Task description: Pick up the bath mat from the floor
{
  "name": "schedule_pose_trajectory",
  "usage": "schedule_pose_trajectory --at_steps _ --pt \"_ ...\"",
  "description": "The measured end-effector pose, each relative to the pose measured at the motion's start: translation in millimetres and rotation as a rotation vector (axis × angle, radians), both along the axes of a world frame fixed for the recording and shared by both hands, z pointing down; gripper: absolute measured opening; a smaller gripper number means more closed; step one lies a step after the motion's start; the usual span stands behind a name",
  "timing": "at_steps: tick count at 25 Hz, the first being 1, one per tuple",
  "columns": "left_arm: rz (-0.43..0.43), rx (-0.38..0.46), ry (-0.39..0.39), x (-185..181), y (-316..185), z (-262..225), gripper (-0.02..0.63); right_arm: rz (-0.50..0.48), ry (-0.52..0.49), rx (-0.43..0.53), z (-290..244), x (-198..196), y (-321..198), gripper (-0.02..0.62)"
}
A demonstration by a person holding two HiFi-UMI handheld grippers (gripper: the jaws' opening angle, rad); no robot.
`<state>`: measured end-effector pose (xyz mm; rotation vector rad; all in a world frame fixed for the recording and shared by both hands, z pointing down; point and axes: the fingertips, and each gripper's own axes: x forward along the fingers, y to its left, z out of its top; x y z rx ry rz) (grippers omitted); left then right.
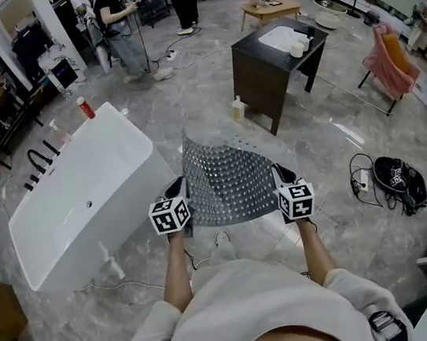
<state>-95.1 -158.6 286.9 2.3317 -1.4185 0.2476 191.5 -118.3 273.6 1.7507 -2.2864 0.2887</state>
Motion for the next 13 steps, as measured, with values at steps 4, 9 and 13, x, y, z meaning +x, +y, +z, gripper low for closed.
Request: schedule_pose_trajectory --at_steps 4,9,13 --pt "0.004 0.002 -0.001 -1.8 1.4 -1.0 0.025 -0.001 0.007 -0.002 0.8 -2.1 1.9 0.025" --pt "0.006 0.004 0.001 -1.7 1.4 -3.0 0.025 0.002 0.012 -0.003 0.0 -1.0 1.0 0.025" --pt "0.003 0.001 0.003 -2.2 0.9 -1.9 0.025 0.002 0.011 -0.001 1.2 -0.8 0.6 0.025"
